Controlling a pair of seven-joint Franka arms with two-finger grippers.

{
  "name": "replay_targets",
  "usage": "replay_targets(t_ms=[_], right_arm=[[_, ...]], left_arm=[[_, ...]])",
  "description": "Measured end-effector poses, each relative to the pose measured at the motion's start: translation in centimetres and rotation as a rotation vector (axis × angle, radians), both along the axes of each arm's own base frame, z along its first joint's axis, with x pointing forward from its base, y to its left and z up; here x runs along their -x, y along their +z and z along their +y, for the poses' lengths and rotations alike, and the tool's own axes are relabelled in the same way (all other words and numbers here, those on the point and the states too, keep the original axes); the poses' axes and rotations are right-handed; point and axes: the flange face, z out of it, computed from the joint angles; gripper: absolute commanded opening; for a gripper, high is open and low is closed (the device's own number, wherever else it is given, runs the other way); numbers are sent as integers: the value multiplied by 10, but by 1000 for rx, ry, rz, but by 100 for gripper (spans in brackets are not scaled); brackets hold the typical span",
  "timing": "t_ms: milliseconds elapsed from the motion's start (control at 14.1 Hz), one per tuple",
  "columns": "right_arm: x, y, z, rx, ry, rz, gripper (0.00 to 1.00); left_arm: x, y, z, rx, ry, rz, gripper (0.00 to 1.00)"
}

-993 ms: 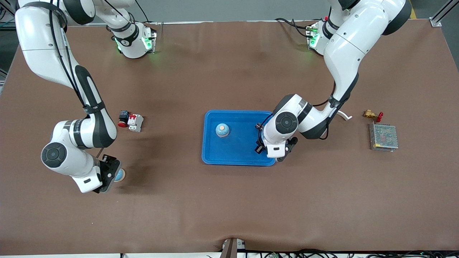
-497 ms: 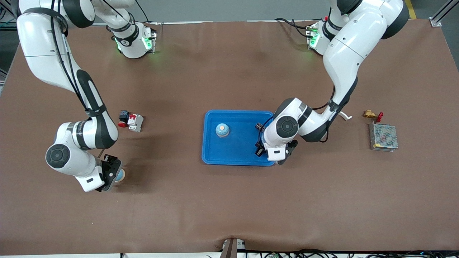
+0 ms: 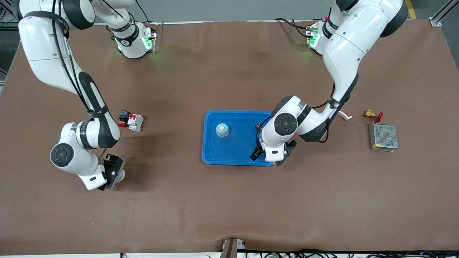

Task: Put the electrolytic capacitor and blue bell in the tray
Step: 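Release the capacitor in the tray while the right gripper grasps the bell, then lift the bell with the right gripper while the left gripper returns to rest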

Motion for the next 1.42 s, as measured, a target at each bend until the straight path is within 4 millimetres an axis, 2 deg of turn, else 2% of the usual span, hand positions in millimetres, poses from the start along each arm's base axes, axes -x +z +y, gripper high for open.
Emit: replay_targets(t_ms=[213,497,922,1419], right_arm=[[4,-8,1,-2,2,-4,100],[5,-10,1,-3,3,-6,100],[7,-14,-5,-8,-11,0,100],[7,-14,-4,-10,-11,0,100]], left_arm=[[-20,48,11,-42,-7,-13,100],[-35,108,31,-61,-126,-92,100],[-62,184,129,-121,-305,-137,100],[-48,289,225,-211,-504,-141,100]])
